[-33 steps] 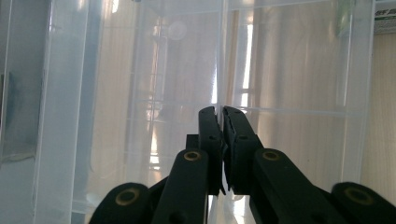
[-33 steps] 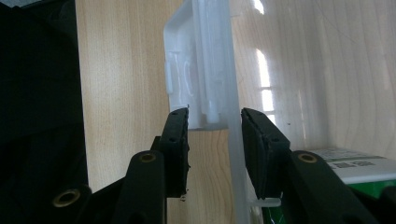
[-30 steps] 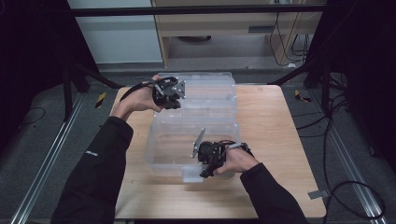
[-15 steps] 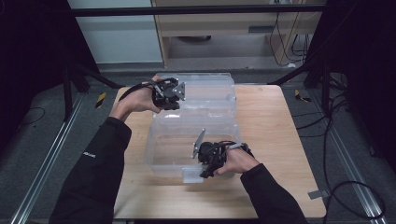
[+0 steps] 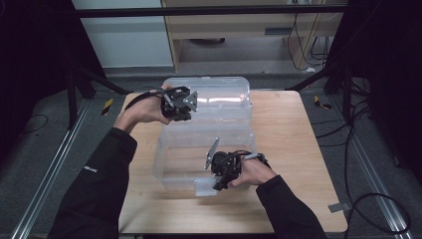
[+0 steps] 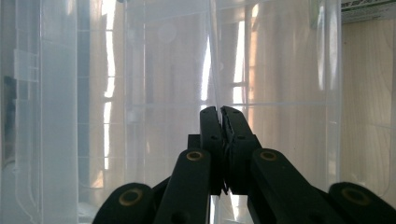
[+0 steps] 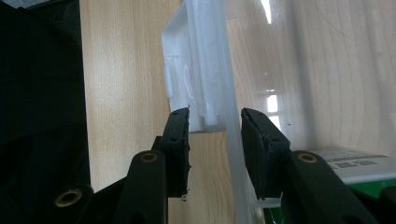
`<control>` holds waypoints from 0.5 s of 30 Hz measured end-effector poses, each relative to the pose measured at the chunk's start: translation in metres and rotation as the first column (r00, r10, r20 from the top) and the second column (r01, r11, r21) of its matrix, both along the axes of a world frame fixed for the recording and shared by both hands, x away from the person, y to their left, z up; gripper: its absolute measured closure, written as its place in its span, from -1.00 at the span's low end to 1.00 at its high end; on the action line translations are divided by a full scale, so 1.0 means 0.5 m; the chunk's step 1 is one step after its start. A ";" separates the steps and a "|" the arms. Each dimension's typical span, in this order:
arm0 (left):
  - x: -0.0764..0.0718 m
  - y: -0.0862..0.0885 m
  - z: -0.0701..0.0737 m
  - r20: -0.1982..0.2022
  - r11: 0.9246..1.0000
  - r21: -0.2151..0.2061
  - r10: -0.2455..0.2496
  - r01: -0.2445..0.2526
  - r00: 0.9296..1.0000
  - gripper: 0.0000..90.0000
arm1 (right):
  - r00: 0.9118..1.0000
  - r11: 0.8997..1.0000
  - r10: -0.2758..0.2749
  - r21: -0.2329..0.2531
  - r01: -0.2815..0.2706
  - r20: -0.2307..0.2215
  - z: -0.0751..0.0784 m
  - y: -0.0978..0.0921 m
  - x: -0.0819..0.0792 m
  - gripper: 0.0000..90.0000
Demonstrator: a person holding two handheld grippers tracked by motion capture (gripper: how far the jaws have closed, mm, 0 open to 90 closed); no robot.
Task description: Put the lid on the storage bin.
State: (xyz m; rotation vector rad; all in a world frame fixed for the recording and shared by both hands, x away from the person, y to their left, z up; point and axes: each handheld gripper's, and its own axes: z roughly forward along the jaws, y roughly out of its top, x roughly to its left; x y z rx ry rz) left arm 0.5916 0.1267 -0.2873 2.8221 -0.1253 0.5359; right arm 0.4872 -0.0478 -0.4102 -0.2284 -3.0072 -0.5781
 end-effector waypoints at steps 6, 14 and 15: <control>-0.027 0.006 0.002 0.004 1.000 -0.011 -0.006 0.006 1.000 0.95 | 1.000 1.000 0.009 -0.002 -0.009 0.006 0.000 0.000 -0.001 0.40; -0.059 0.010 0.001 0.026 1.000 -0.018 -0.010 0.011 1.000 0.95 | 1.000 1.000 0.009 -0.006 -0.009 0.002 0.001 -0.002 -0.004 0.40; -0.063 0.010 0.001 0.029 1.000 -0.016 -0.010 0.010 1.000 0.95 | 1.000 1.000 0.008 -0.007 -0.008 0.001 0.001 -0.002 -0.004 0.40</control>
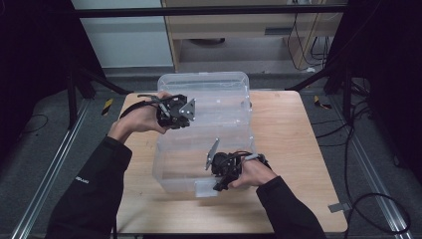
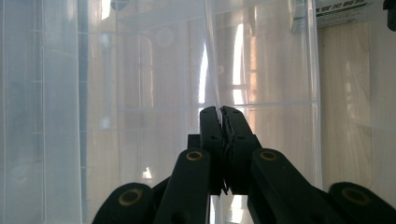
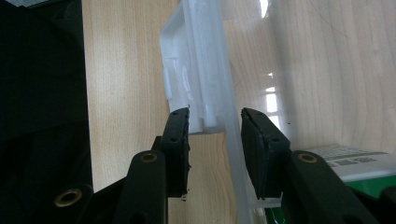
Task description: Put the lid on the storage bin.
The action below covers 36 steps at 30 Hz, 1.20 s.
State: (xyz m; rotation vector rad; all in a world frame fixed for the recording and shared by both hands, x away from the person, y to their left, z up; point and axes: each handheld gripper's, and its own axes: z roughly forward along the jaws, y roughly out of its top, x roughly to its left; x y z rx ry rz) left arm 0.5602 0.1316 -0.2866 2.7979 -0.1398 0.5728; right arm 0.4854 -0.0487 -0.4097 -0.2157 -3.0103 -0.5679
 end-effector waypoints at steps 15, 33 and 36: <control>-0.041 0.008 -0.004 -0.003 1.000 -0.027 0.007 -0.007 1.000 0.95 | 1.000 1.000 0.000 0.000 0.000 0.003 0.000 0.000 -0.004 0.40; -0.074 0.012 -0.010 -0.021 0.998 -0.050 0.040 -0.041 0.999 0.95 | 1.000 1.000 0.007 0.006 -0.007 0.009 0.001 -0.001 -0.007 0.40; -0.081 0.014 -0.012 -0.025 0.997 -0.059 0.038 -0.040 0.999 0.95 | 1.000 1.000 0.006 0.006 -0.006 0.008 0.001 -0.002 -0.008 0.40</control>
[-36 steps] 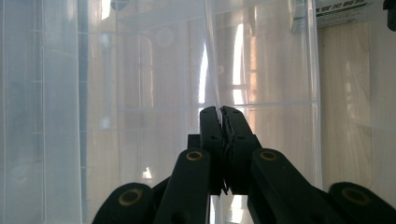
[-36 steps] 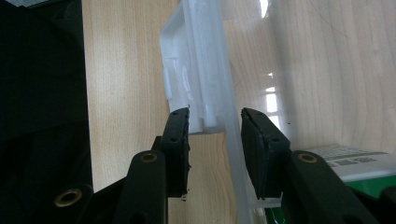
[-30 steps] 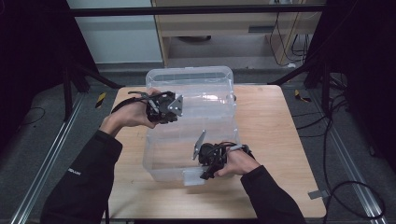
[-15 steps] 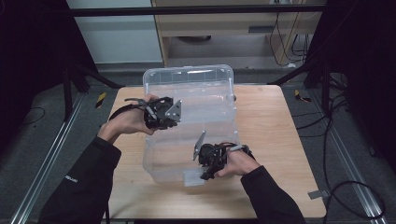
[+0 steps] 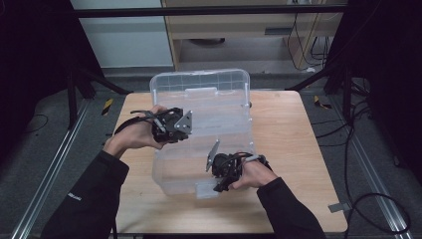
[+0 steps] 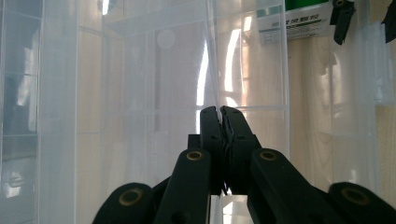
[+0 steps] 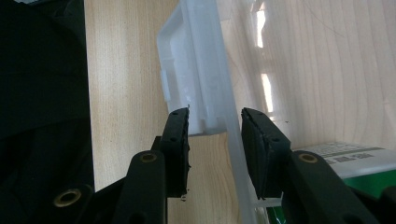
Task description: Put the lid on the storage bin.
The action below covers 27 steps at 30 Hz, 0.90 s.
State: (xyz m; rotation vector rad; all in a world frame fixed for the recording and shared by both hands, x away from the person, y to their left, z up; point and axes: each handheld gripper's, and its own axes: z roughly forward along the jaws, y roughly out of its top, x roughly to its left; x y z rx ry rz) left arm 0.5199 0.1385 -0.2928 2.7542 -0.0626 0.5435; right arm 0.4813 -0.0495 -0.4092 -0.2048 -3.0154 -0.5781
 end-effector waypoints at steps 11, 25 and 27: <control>-0.017 0.001 -0.005 -0.022 1.000 -0.006 0.011 -0.011 1.000 0.95 | 1.000 1.000 -0.002 0.007 0.002 0.018 0.001 -0.001 -0.005 0.39; -0.021 0.003 -0.006 -0.036 1.000 -0.007 0.016 -0.016 0.999 0.95 | 0.998 0.996 -0.057 0.076 0.054 0.034 0.018 -0.017 -0.007 0.36; -0.021 0.003 -0.007 -0.035 1.000 -0.013 0.014 -0.015 0.999 0.95 | 0.997 0.992 -0.070 0.112 0.066 0.035 0.027 -0.025 -0.007 0.36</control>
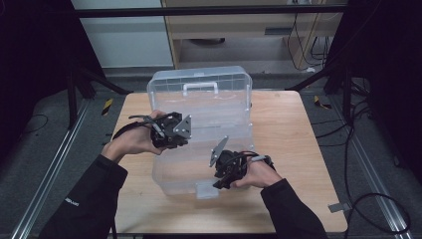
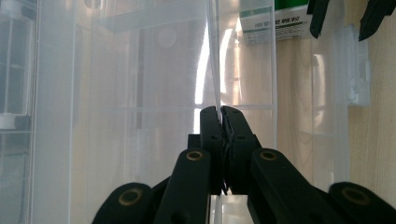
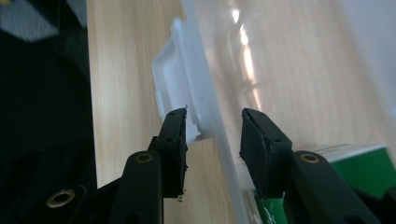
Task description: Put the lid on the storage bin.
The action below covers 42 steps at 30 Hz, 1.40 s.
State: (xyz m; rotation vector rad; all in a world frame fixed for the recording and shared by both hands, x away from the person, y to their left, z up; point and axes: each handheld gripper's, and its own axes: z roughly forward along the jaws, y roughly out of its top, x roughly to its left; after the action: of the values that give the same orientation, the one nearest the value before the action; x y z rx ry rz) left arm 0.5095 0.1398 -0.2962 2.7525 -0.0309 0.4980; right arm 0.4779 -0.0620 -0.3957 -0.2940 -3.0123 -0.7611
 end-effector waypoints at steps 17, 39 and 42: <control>-0.002 0.001 0.000 0.003 1.000 -0.003 -0.009 0.009 1.000 0.95 | 0.979 0.960 -0.202 0.205 0.192 0.027 0.044 -0.109 0.003 0.71; -0.004 0.001 -0.001 -0.003 1.000 -0.011 -0.013 0.013 1.000 0.95 | 0.935 0.844 -0.348 0.455 0.284 0.064 0.124 -0.171 0.005 1.00; -0.004 0.001 -0.001 -0.004 1.000 -0.011 -0.015 0.015 1.000 0.95 | 0.921 0.804 -0.385 0.512 0.302 0.061 0.143 -0.184 0.009 1.00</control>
State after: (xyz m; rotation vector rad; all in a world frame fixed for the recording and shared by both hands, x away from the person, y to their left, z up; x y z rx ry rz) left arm 0.5073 0.1402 -0.2965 2.7404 -0.0472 0.4874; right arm 0.4821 -0.1542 -0.3241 -0.8062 -2.7818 -1.6206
